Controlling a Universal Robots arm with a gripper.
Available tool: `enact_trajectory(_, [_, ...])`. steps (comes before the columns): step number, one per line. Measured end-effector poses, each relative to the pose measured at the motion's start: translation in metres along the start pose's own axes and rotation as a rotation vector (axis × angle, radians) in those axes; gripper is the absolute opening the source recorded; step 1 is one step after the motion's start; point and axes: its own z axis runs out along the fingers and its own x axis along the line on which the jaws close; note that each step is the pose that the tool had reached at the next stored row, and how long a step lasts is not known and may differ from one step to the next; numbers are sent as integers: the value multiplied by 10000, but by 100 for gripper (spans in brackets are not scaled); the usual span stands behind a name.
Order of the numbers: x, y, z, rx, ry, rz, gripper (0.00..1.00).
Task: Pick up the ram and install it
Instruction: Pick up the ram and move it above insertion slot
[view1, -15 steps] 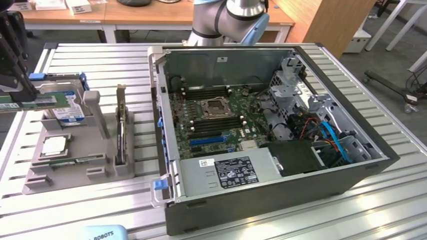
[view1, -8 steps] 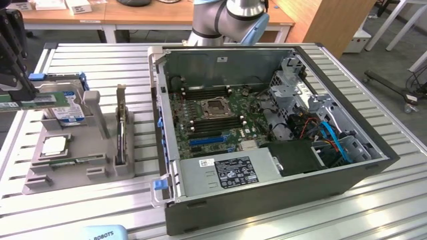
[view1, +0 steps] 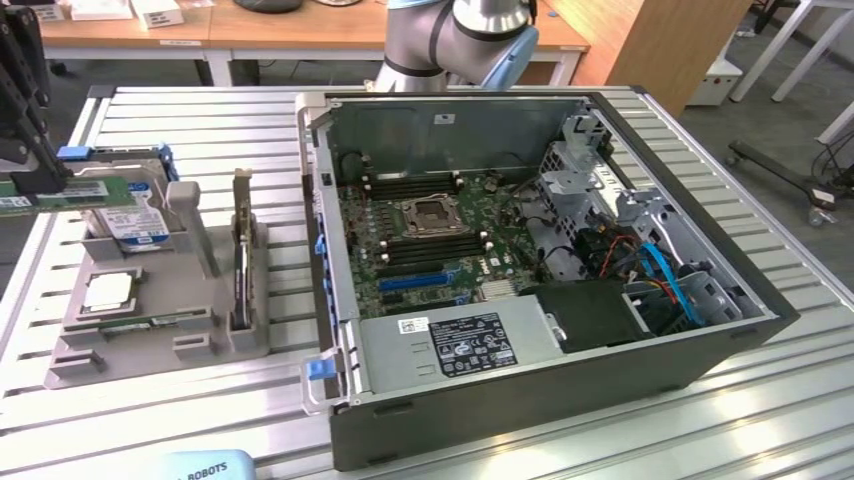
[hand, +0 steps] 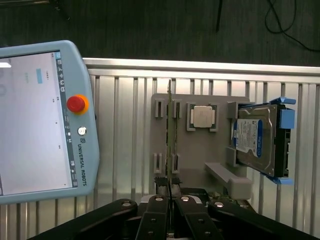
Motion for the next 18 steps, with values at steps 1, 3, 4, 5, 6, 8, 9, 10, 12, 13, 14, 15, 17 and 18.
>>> enact_trajectory(1, [0,0,0,1,-1,-1,11])
enact_trajectory(3, [0,0,-1,0,0,-1,11])
enact_trajectory(4, [0,0,-1,0,0,-1,11])
enact_trajectory(5, [0,0,0,0,0,-1,11])
enact_trajectory(6, [0,-1,-1,-1,0,0,11])
enact_trajectory(8, [0,-13,-2,-1,1,-2,11])
enact_trajectory(9, [1,-24,-2,-1,1,-3,11])
enact_trajectory(10, [1,-38,-3,-1,1,-2,11])
enact_trajectory(12, [0,-76,-4,0,0,-1,11])
enact_trajectory(13, [0,-98,-5,-1,0,-1,11])
enact_trajectory(14, [0,-120,-6,1,0,-1,11])
enact_trajectory(15, [1,-142,-7,0,0,-2,11])
enact_trajectory(17, [1,-188,-10,-1,1,-2,11])
enact_trajectory(18, [1,-211,-11,-1,1,-3,11])
